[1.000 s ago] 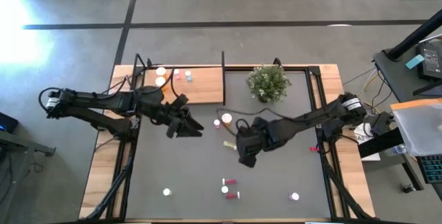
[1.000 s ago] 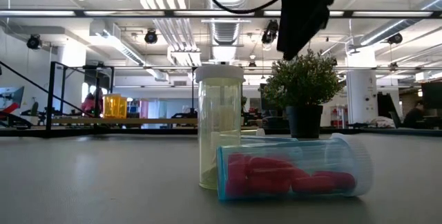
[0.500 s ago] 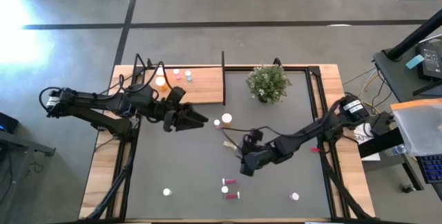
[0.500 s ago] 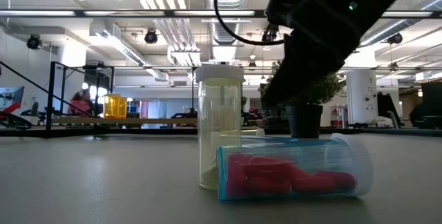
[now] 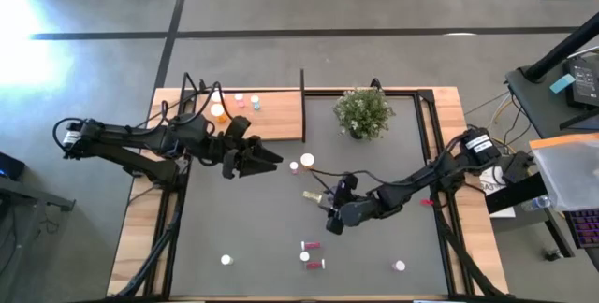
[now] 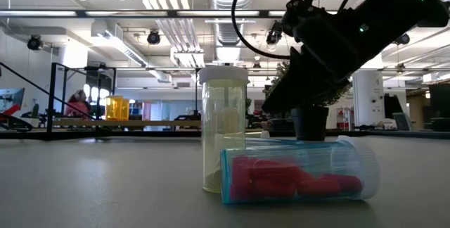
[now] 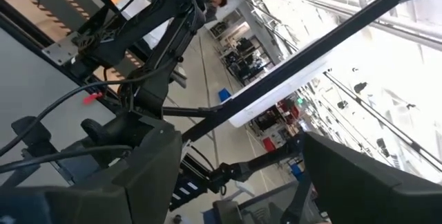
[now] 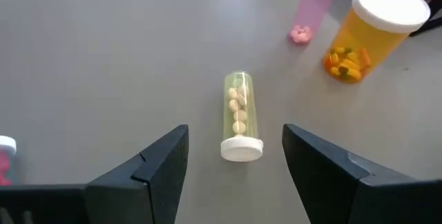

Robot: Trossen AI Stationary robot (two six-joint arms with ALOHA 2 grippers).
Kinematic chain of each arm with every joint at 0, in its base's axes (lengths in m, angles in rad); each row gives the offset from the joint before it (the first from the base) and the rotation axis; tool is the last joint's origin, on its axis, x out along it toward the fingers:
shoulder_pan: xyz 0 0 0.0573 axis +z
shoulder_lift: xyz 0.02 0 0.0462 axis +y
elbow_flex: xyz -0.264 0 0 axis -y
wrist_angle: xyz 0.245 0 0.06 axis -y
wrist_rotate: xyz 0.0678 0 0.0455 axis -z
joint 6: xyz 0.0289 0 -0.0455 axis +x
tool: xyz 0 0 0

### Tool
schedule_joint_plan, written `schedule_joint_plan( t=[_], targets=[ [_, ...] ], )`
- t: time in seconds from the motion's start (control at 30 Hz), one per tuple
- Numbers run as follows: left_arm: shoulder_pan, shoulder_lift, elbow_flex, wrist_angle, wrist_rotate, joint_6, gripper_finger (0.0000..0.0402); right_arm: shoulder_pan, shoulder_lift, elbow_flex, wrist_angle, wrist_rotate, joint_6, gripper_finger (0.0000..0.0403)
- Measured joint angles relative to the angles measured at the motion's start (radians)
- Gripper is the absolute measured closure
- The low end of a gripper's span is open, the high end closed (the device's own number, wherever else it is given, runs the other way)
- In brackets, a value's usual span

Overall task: Pick and place medicine bottles onto shelf by color
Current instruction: Move the top small yellow pill bottle to the center of the table

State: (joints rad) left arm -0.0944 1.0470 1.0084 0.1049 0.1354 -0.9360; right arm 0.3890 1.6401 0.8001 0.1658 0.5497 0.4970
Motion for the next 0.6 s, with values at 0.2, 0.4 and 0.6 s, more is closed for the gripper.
schedule_joint_plan(
  t=[0.2,0.4,0.6],
  targets=[
    [0.001,0.000,0.000,-0.001,-0.004,0.000,0.0118,-0.017,0.091,-0.001,0.108,-0.026,0.000,0.0179],
    [0.001,0.000,0.000,0.000,-0.004,-0.001,0.0118,-0.016,0.164,0.014,0.120,-0.026,0.019,0.0179],
    [0.001,0.000,0.000,-0.001,-0.004,-0.001,0.0118,-0.018,0.187,0.025,0.132,-0.020,0.029,0.0188]
  ],
)
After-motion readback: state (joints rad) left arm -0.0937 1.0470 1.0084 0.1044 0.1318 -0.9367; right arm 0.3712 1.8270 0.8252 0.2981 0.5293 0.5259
